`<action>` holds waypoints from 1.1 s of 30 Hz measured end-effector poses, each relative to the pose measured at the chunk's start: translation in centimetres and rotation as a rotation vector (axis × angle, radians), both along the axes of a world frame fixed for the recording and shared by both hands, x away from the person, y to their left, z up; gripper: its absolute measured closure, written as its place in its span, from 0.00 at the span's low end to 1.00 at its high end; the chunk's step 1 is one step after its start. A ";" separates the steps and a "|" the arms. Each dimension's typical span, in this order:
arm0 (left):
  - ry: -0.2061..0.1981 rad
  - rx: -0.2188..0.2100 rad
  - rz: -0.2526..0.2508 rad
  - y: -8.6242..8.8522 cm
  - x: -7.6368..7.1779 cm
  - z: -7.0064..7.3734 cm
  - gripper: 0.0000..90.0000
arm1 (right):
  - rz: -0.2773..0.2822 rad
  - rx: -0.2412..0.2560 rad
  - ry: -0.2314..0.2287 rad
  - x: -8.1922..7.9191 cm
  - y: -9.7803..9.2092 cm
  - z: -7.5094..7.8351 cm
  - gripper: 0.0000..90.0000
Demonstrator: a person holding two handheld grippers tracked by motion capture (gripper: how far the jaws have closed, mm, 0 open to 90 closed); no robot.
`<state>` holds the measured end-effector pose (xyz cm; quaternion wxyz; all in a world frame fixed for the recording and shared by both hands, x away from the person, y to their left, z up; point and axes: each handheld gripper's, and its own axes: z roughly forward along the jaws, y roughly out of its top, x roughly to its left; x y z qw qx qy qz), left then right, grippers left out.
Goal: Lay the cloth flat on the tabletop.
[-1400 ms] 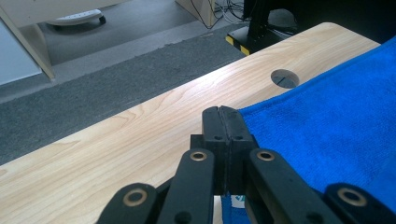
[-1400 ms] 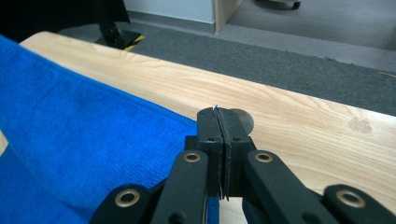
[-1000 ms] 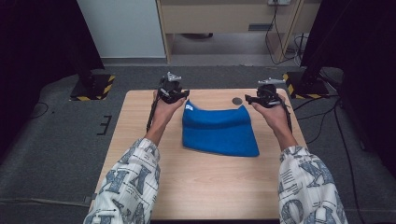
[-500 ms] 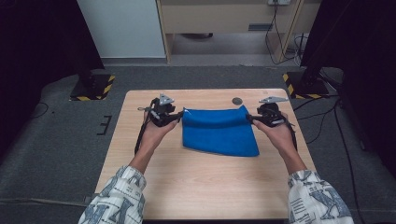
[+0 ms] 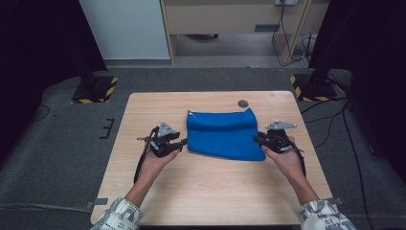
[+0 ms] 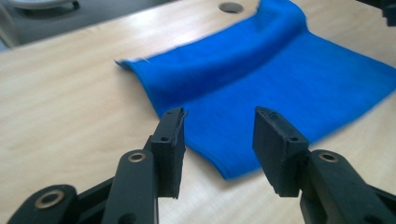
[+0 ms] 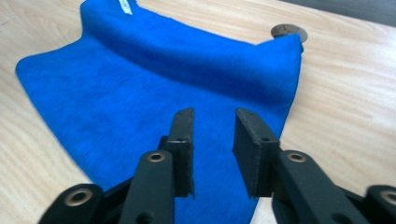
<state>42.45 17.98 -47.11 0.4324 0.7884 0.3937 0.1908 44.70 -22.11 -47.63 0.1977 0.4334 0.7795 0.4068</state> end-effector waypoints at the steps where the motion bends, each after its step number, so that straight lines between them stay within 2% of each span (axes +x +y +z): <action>1: 0.004 -0.005 -0.002 0.0 -0.3 -0.4 0.59 | 0.000 0.004 -0.001 -0.3 -0.1 -0.2 0.79; 5: 0.019 0.001 -0.024 -0.4 -1.0 -1.6 0.58 | 0.013 -0.001 -0.003 -1.6 -0.4 -1.1 0.83; 8: 0.014 0.006 -0.037 -0.4 -1.3 -2.0 0.56 | 0.007 0.009 -0.011 -2.3 -0.9 -1.7 0.84; 11: 0.031 0.010 -0.044 -0.4 -1.3 -2.7 0.51 | -0.001 0.024 0.001 -2.9 -1.2 -2.2 0.83; 13: 0.046 0.026 -0.053 -0.3 -1.4 -3.4 0.50 | 0.002 0.009 0.005 -3.3 -1.3 -2.7 0.80; 15: 0.053 0.030 -0.060 -0.3 -1.4 -4.0 0.48 | -0.001 0.028 0.019 -3.6 -1.5 -3.1 0.77; 17: 0.058 0.040 -0.056 -0.3 -1.2 -4.2 0.47 | 0.000 0.025 0.030 -3.9 -1.7 -3.2 0.72; 20: 0.078 0.031 -0.055 -0.3 -0.9 -4.6 0.43 | -0.012 0.014 0.038 -4.1 -1.7 -3.5 0.66; 26: 0.093 0.021 -0.052 -0.7 -0.6 -5.2 0.39 | -0.038 -0.018 0.081 -3.9 -1.8 -4.3 0.56; 29: 0.109 0.008 -0.032 -0.7 -0.2 -5.4 0.34 | -0.046 -0.008 0.092 -3.8 -1.9 -4.4 0.52; 32: 0.116 -0.008 -0.034 -0.8 -0.1 -5.5 0.33 | -0.042 -0.011 0.106 -3.7 -1.9 -4.7 0.49; 33: 0.112 -0.002 -0.039 -0.9 -0.1 -5.5 0.33 | -0.040 -0.014 0.108 -3.7 -1.9 -4.7 0.48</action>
